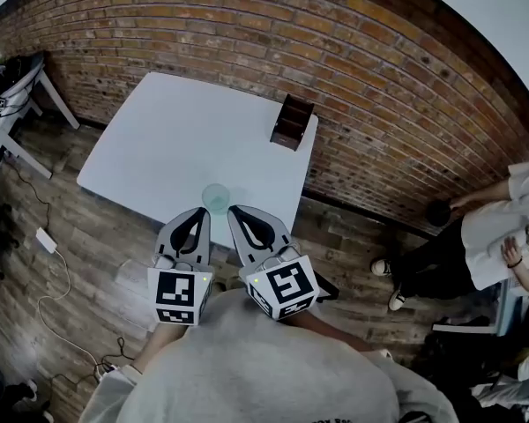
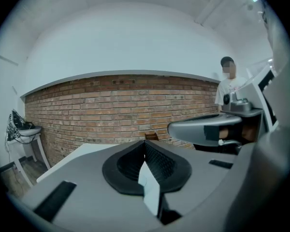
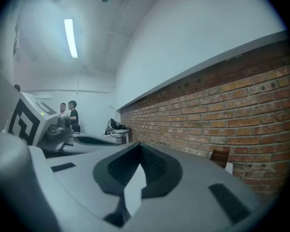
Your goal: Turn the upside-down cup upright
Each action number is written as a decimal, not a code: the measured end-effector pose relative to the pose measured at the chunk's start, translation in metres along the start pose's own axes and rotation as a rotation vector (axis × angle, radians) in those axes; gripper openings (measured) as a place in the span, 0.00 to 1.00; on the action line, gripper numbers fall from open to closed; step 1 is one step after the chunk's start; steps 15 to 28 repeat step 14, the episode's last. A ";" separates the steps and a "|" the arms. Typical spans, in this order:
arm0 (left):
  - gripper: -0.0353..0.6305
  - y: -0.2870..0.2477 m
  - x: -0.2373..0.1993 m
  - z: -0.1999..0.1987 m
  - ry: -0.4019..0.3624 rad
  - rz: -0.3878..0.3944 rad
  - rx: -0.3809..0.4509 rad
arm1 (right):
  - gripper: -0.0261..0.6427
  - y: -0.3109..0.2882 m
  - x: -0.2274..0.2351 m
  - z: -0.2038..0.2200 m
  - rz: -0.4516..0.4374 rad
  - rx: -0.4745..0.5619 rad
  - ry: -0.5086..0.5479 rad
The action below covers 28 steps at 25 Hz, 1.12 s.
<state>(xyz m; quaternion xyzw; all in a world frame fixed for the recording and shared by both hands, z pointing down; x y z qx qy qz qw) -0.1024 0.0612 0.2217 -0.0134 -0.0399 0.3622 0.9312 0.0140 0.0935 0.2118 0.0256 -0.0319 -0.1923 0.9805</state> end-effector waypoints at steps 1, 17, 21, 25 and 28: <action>0.07 -0.002 0.002 0.001 0.003 -0.001 0.000 | 0.05 0.000 0.002 0.001 -0.004 -0.003 -0.003; 0.07 -0.014 0.009 0.006 0.008 -0.017 -0.017 | 0.05 -0.005 0.017 0.008 -0.065 -0.034 0.001; 0.07 -0.014 0.009 0.006 0.008 -0.017 -0.017 | 0.05 -0.005 0.017 0.008 -0.065 -0.034 0.001; 0.07 -0.014 0.009 0.006 0.008 -0.017 -0.017 | 0.05 -0.005 0.017 0.008 -0.065 -0.034 0.001; 0.07 -0.014 0.009 0.006 0.008 -0.017 -0.017 | 0.05 -0.005 0.017 0.008 -0.065 -0.034 0.001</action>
Point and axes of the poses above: the fingertips, and each gripper's own axes: y backward along the fingers, x to its right, z out of its underside, the point moved 7 cm from there along y, backward along the fingers, and after that the axes turned 9 degrees about x, right-handed, at the moved point
